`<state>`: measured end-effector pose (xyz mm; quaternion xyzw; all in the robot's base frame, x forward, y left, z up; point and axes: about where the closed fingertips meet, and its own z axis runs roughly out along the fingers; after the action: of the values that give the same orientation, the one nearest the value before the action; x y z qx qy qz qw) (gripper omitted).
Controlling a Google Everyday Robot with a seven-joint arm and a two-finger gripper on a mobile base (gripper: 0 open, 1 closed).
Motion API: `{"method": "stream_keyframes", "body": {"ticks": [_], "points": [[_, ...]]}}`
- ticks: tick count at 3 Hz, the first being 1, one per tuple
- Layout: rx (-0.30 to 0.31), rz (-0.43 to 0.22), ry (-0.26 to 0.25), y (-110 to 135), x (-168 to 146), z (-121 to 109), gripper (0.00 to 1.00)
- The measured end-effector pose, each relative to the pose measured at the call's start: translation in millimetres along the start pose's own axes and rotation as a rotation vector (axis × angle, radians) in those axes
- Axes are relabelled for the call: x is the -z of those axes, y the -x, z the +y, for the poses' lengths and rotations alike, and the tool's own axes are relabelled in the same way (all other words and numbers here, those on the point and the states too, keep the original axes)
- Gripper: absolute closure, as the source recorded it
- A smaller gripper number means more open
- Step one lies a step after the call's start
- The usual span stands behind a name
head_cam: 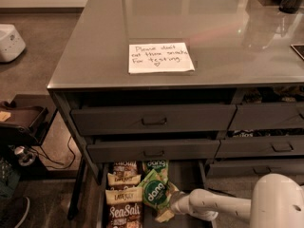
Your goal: Pick green rice chip bag from bottom drawer and place on counter
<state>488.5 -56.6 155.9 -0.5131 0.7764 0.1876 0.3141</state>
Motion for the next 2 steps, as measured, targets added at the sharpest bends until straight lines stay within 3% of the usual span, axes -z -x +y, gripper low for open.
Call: {"method": "stream_keyframes", "body": {"ticks": [1,2], "points": [[-0.032,0.006,-0.041,-14,-13,-11,0.00],[-0.075,0.014,-0.073,-28,-28,-19,0.19]]}}
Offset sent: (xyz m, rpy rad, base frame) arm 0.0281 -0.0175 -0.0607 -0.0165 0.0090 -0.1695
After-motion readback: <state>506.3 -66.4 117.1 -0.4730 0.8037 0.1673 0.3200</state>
